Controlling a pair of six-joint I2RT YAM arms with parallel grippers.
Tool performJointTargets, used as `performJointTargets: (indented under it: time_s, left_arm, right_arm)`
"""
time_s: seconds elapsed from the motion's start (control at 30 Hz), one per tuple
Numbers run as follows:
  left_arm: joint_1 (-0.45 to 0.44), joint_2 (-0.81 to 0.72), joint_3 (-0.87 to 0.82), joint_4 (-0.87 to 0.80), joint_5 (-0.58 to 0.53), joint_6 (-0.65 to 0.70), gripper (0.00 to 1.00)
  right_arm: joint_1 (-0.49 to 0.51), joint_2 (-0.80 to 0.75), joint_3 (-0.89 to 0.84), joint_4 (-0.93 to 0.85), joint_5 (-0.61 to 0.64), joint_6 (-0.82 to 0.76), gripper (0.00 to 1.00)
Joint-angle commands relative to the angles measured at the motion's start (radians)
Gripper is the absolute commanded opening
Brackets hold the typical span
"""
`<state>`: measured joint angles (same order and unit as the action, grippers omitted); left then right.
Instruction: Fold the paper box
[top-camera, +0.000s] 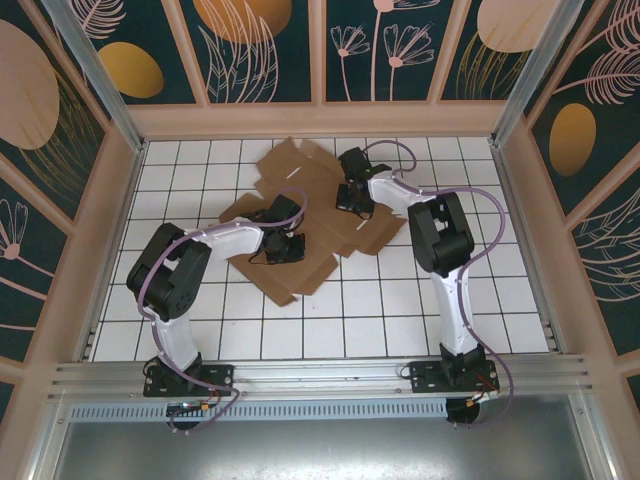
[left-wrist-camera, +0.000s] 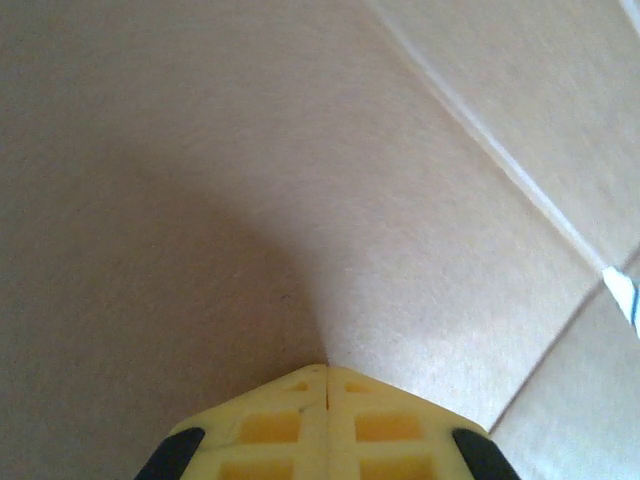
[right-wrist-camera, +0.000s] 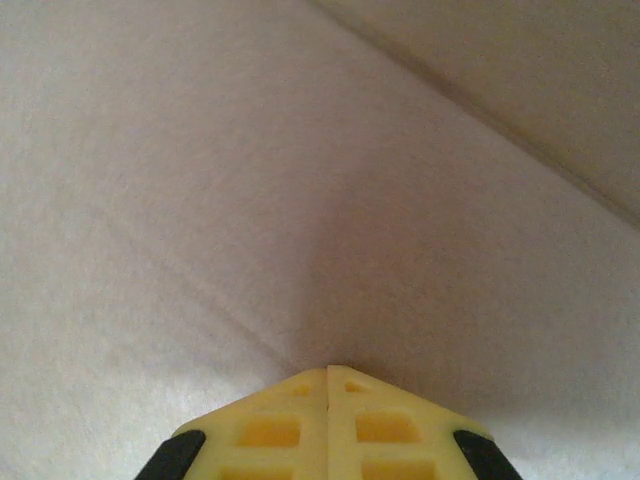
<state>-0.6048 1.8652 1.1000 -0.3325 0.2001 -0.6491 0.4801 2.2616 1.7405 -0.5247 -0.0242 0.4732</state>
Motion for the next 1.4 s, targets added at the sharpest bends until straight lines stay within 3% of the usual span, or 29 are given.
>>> performJointTargets:
  time_s: [0.0,0.13,0.2,0.3,0.43,0.53,0.63,0.87,0.97,1.2,1.37]
  left_arm:
    - [-0.041,0.081,0.062,0.042,0.140,-0.047,0.00]
    - [-0.042,0.098,0.179,0.049,0.149,-0.063,0.04]
    - [-0.033,0.063,0.230,0.040,0.114,-0.057,0.07]
    - [0.007,-0.020,0.238,0.066,0.101,-0.074,0.11]
    - [0.095,-0.132,0.174,0.130,0.107,-0.113,0.14]
    - [0.138,-0.171,0.158,0.073,0.046,-0.062,0.14]
    - [0.163,-0.119,0.158,0.013,0.016,-0.024,0.11]
    - [0.163,0.020,0.124,0.009,-0.007,0.008,0.05]
    - [0.163,0.038,0.106,-0.009,-0.035,0.022,0.03]
    - [0.159,0.008,-0.028,0.016,0.011,0.006,0.01]
    - [0.096,-0.014,-0.105,0.059,0.059,-0.029,0.02]
  right_arm:
    - [0.030,0.083,0.085,-0.019,-0.134,-0.027,0.10]
    - [0.037,0.048,0.133,-0.013,-0.105,-0.020,0.16]
    - [0.033,-0.027,0.094,0.018,-0.059,-0.012,0.25]
    - [0.018,-0.145,0.020,0.039,-0.004,-0.006,0.29]
    - [0.005,-0.274,-0.103,0.051,0.023,-0.004,0.30]
    - [0.006,-0.341,-0.189,0.044,0.010,-0.003,0.29]
    - [0.005,-0.394,-0.289,0.049,-0.029,0.018,0.29]
    - [0.061,-0.371,-0.363,0.039,-0.079,0.022,0.30]
    - [0.107,-0.323,-0.347,0.030,-0.112,0.022,0.26]
    - [0.166,-0.242,-0.358,-0.018,-0.078,-0.008,0.21]
    - [0.160,-0.239,-0.406,-0.050,0.005,-0.049,0.21]
